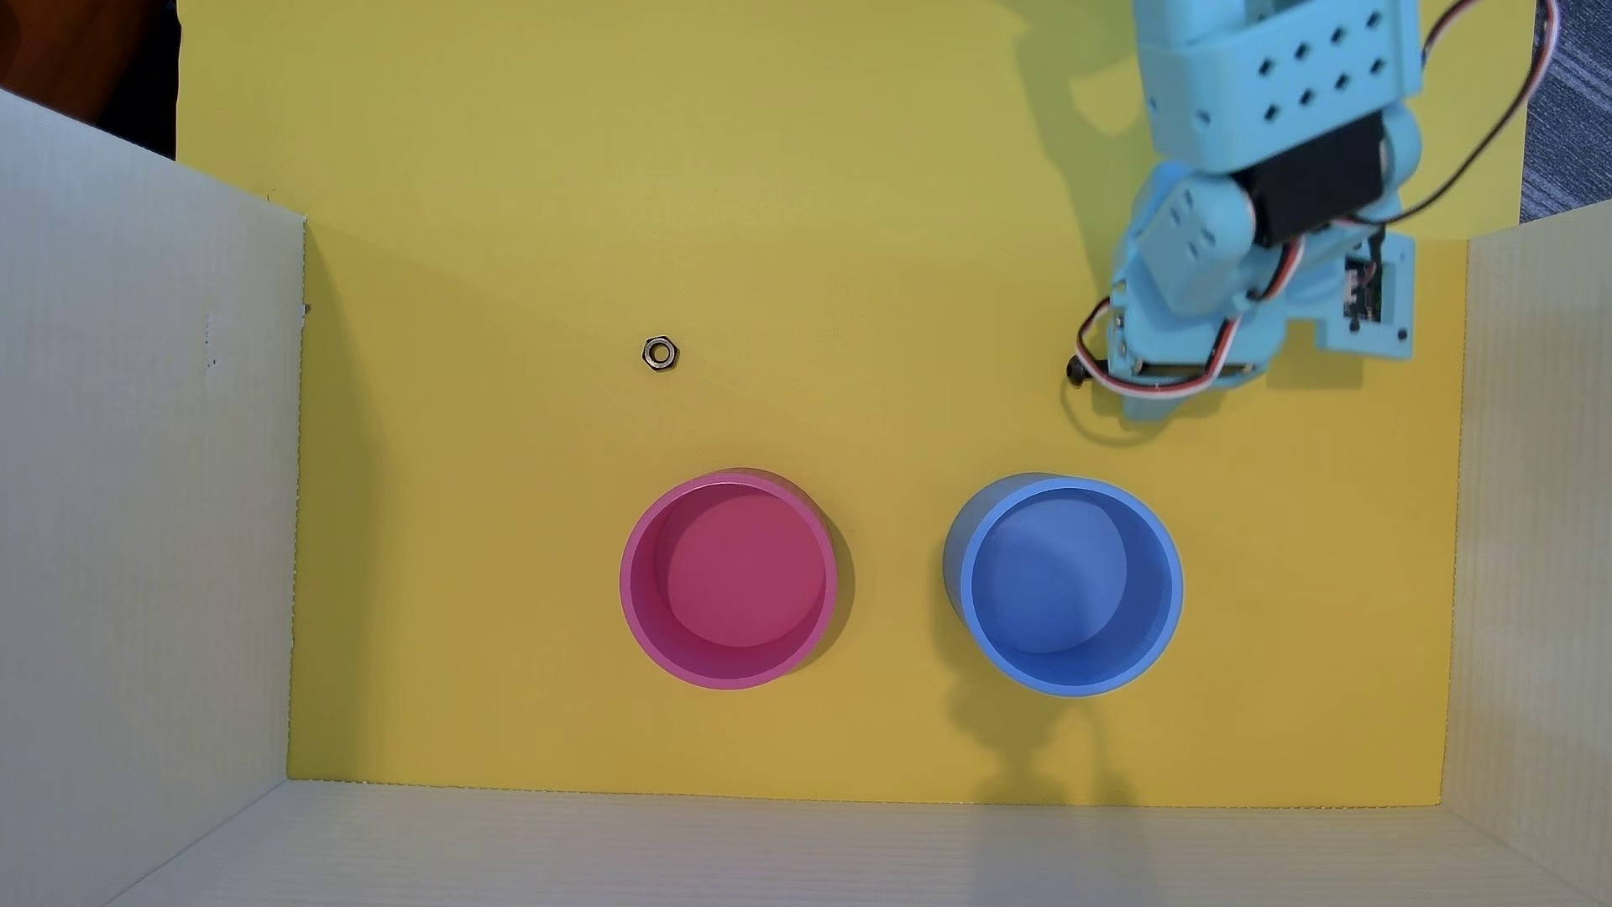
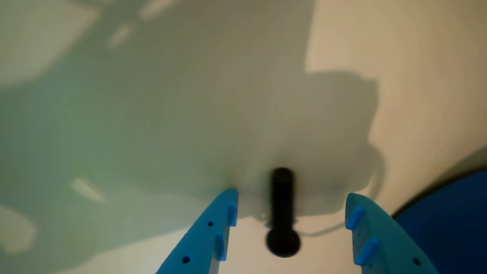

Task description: Pick up the bolt and place it in the pink box

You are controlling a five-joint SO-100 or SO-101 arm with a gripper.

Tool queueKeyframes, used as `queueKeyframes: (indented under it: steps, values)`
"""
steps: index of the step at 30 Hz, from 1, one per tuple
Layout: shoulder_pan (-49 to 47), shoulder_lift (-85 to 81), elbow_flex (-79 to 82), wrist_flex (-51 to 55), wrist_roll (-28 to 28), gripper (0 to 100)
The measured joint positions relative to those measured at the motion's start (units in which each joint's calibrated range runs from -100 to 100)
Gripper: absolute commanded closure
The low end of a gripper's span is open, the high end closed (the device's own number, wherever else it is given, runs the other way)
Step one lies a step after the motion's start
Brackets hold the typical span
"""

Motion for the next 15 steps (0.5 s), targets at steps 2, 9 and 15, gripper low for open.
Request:
queueKeyframes:
  steps: [2, 9, 15]
  values:
    - [0.7, 1.3, -1.3, 0.0, 0.0, 80]
    - [1.3, 2.5, -2.6, 0.9, 0.0, 99]
    - [1.4, 3.0, -3.3, 3.2, 0.0, 99]
